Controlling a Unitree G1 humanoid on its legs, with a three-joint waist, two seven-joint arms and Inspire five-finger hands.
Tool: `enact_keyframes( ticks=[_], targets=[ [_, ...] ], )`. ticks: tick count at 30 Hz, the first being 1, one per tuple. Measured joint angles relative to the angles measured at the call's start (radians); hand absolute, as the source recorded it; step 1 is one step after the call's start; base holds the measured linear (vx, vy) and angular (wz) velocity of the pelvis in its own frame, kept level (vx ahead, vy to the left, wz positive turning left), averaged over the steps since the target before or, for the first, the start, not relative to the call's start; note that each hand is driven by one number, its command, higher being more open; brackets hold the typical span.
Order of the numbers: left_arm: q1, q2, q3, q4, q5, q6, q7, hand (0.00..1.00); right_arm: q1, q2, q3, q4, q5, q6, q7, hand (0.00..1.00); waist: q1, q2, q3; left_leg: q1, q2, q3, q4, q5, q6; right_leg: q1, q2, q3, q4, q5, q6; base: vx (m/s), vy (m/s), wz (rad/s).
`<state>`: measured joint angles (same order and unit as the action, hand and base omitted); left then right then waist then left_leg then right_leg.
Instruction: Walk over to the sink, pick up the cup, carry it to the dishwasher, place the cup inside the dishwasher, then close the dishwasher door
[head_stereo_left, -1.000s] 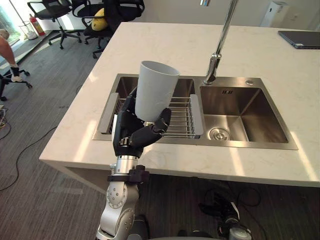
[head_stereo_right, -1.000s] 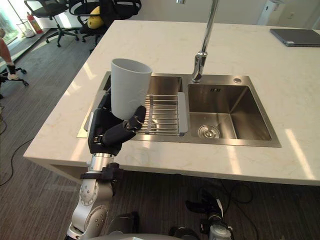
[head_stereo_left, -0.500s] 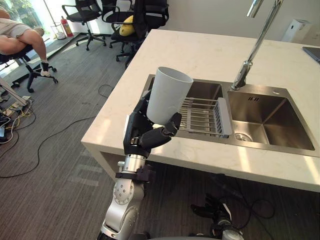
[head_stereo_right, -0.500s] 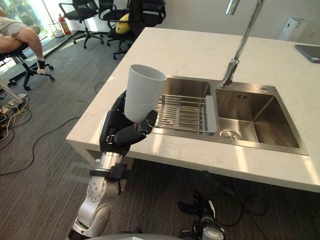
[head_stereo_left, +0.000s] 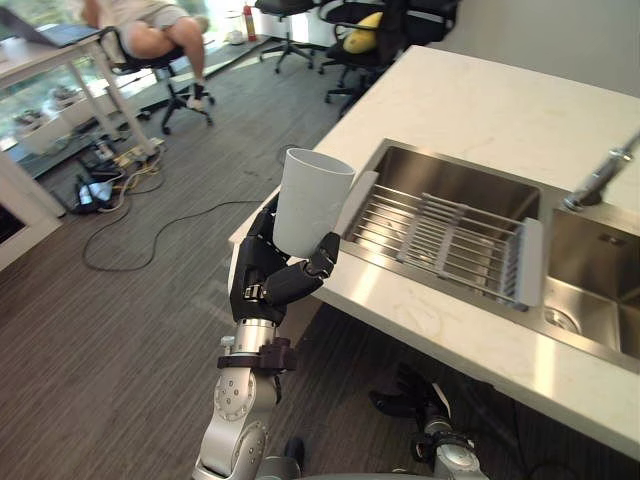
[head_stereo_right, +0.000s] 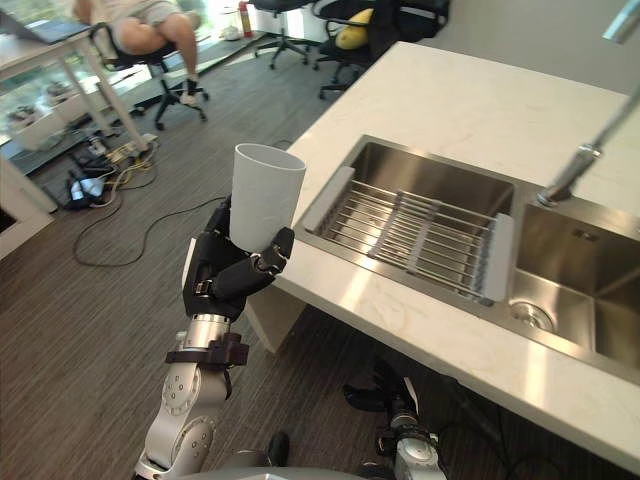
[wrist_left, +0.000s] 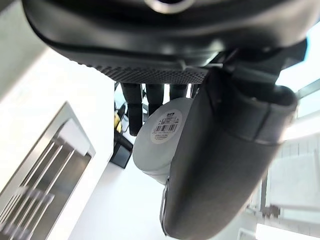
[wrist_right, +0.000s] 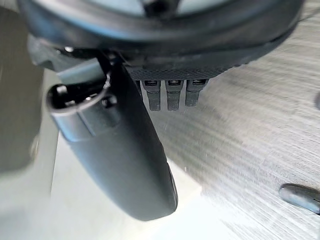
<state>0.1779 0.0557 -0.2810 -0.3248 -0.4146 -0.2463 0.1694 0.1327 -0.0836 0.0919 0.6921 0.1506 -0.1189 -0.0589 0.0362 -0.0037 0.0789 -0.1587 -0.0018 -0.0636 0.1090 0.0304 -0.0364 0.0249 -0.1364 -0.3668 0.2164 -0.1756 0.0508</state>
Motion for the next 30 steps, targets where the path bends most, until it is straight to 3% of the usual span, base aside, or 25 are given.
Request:
enact_keyframes(
  ticks=[1,3,4,5,6,8,11,12,13,14,15,18,22,23,24,26,27,28,29,30],
  targets=[
    [0.0,-0.003,0.005,-0.008,0.0,0.0,0.0,0.3,-0.009,0.005,0.002,-0.002,-0.01,-0.002,-0.005,0.9,0.004,-0.009,0.006,-0.012,0.02,0.089,0.009,-0.016,0.034,0.013,0.0,-0.023,-0.012,-0.001,-0.001,-0.09,0.039,0.87],
    [0.0,-0.007,0.014,-0.021,-0.011,-0.001,-0.001,0.3,-0.01,-0.004,0.005,-0.043,-0.04,-0.004,-0.017,0.9,0.002,-0.004,0.006,-0.072,0.12,0.369,0.195,-0.116,0.057,0.035,-0.007,-0.093,-0.026,-0.004,0.005,-0.05,0.047,0.93],
    [0.0,-0.009,0.014,-0.022,-0.018,-0.002,-0.002,0.3,-0.01,-0.007,0.006,-0.045,-0.042,-0.004,-0.018,0.9,0.0,-0.002,0.005,-0.068,0.136,0.4,0.209,-0.114,0.056,0.044,-0.008,-0.104,-0.022,-0.009,0.014,0.01,0.106,0.8],
    [-0.002,-0.017,0.016,-0.021,-0.02,-0.003,-0.004,0.3,-0.012,-0.011,0.008,-0.047,-0.051,-0.003,-0.021,0.9,0.0,0.008,0.0,-0.057,0.135,0.4,0.198,-0.112,0.046,0.051,-0.018,-0.117,-0.003,-0.028,0.039,0.0,0.146,0.56],
    [0.001,-0.014,0.016,-0.024,-0.022,-0.006,-0.005,0.3,-0.013,-0.009,0.01,-0.058,-0.064,-0.003,-0.024,0.9,0.0,-0.005,0.005,-0.056,0.108,0.385,0.181,-0.116,0.05,0.047,-0.039,-0.119,0.014,-0.044,0.036,0.0,0.176,0.55],
    [0.002,-0.013,0.02,-0.023,-0.036,-0.006,-0.005,0.3,-0.016,0.0,0.013,-0.065,-0.067,-0.003,-0.024,0.9,0.0,-0.015,0.003,-0.066,0.079,0.377,0.178,-0.126,0.066,0.029,-0.064,-0.12,0.034,-0.058,0.052,0.01,0.141,0.37],
    [0.012,-0.012,0.016,-0.024,-0.038,-0.005,-0.006,0.3,-0.031,0.012,0.043,-0.064,-0.095,0.007,-0.017,0.9,-0.001,-0.03,0.011,-0.059,0.011,0.376,0.218,-0.178,0.102,0.024,-0.152,-0.114,0.14,-0.11,0.07,0.07,0.185,0.24],
    [0.013,-0.015,0.016,-0.024,-0.039,-0.005,-0.007,0.3,-0.038,0.013,0.051,-0.064,-0.101,0.008,-0.013,0.9,-0.002,-0.031,0.014,-0.054,0.0,0.374,0.225,-0.19,0.111,0.015,-0.169,-0.101,0.186,-0.113,0.061,0.12,0.166,0.26],
    [0.013,-0.017,0.013,-0.024,-0.039,0.001,-0.007,0.3,-0.049,0.013,0.07,-0.064,-0.105,0.01,-0.003,0.9,-0.008,-0.032,0.015,-0.042,-0.02,0.359,0.234,-0.207,0.128,-0.037,-0.211,-0.057,0.336,-0.097,0.026,0.21,0.181,0.49],
    [0.012,-0.013,0.003,-0.025,-0.038,0.005,-0.011,0.3,-0.052,0.021,0.073,-0.064,-0.105,0.011,0.005,0.9,-0.022,-0.029,0.018,-0.019,-0.034,0.323,0.233,-0.214,0.143,-0.097,-0.222,0.019,0.476,-0.063,-0.042,0.19,0.16,0.69],
    [0.013,-0.01,-0.007,-0.025,-0.037,0.005,-0.016,0.3,-0.051,0.026,0.073,-0.063,-0.105,0.011,0.008,0.9,-0.031,-0.027,0.019,-0.009,-0.036,0.302,0.233,-0.217,0.15,-0.114,-0.209,0.061,0.516,-0.08,-0.042,0.27,0.151,0.85],
    [0.011,0.011,-0.031,-0.021,-0.037,0.003,-0.022,0.3,-0.056,0.034,0.076,-0.067,-0.104,0.009,0.017,0.9,-0.038,-0.037,0.013,0.051,-0.062,0.225,0.183,-0.215,0.14,-0.211,-0.09,0.231,0.453,-0.137,-0.032,0.23,0.057,0.69],
    [-0.003,0.014,-0.039,-0.013,-0.038,0.003,-0.022,0.3,-0.054,0.025,0.089,-0.073,-0.102,0.008,0.018,0.9,-0.057,-0.036,0.014,0.073,-0.087,0.148,0.173,-0.222,0.127,-0.274,0.007,0.314,0.284,-0.123,-0.019,0.3,-0.027,0.81],
    [-0.008,0.014,-0.05,-0.004,-0.037,0.003,-0.024,0.3,-0.051,0.017,0.102,-0.073,-0.101,0.008,0.018,0.9,-0.058,-0.037,0.013,0.08,-0.093,0.132,0.182,-0.233,0.108,-0.272,0.019,0.311,0.219,-0.044,-0.017,0.29,-0.109,0.95],
    [-0.009,0.012,-0.066,0.017,-0.037,0.001,-0.027,0.3,-0.046,0.006,0.112,-0.073,-0.101,0.009,0.018,0.9,-0.06,-0.023,0.007,0.087,-0.086,0.116,0.191,-0.244,0.089,-0.244,0.024,0.291,0.197,-0.012,-0.001,0.29,-0.12,0.84],
    [-0.006,0.014,-0.087,0.03,-0.038,0.002,-0.029,0.3,-0.046,0.002,0.115,-0.081,-0.1,0.008,0.021,0.9,-0.045,-0.003,-0.005,0.087,-0.057,0.099,0.204,-0.259,0.057,-0.192,0.047,0.251,0.139,-0.008,-0.011,0.28,-0.15,0.58],
    [-0.006,0.013,-0.092,0.033,-0.038,0.002,-0.039,0.3,-0.043,0.001,0.116,-0.094,-0.097,0.008,0.021,0.9,-0.048,-0.001,-0.006,0.081,-0.038,0.101,0.232,-0.273,0.019,-0.156,0.053,0.216,0.108,-0.005,-0.017,0.25,-0.156,0.59],
    [-0.007,0.013,-0.097,0.038,-0.038,0.002,-0.045,0.3,-0.041,-0.002,0.116,-0.101,-0.094,0.008,0.019,0.9,-0.051,-0.001,-0.006,0.076,-0.033,0.104,0.259,-0.276,0.005,-0.134,0.054,0.2,0.093,-0.005,-0.02,0.23,-0.129,0.7],
    [-0.011,0.01,-0.106,0.053,-0.037,0.004,-0.06,0.3,-0.01,-0.013,0.139,-0.11,-0.087,0.011,0.02,0.9,-0.05,-0.007,-0.001,0.056,-0.023,0.125,0.334,-0.285,-0.025,-0.085,0.052,0.187,0.064,-0.005,-0.022,0.2,-0.073,0.58],
    [-0.011,0.012,-0.11,0.057,-0.037,0.004,-0.065,0.3,0.008,-0.017,0.151,-0.112,-0.073,0.012,0.017,0.9,-0.049,-0.008,0.0,0.03,0.015,0.186,0.391,-0.321,-0.035,-0.051,0.052,0.178,0.043,-0.007,-0.025,0.19,-0.055,0.48]
  ],
)
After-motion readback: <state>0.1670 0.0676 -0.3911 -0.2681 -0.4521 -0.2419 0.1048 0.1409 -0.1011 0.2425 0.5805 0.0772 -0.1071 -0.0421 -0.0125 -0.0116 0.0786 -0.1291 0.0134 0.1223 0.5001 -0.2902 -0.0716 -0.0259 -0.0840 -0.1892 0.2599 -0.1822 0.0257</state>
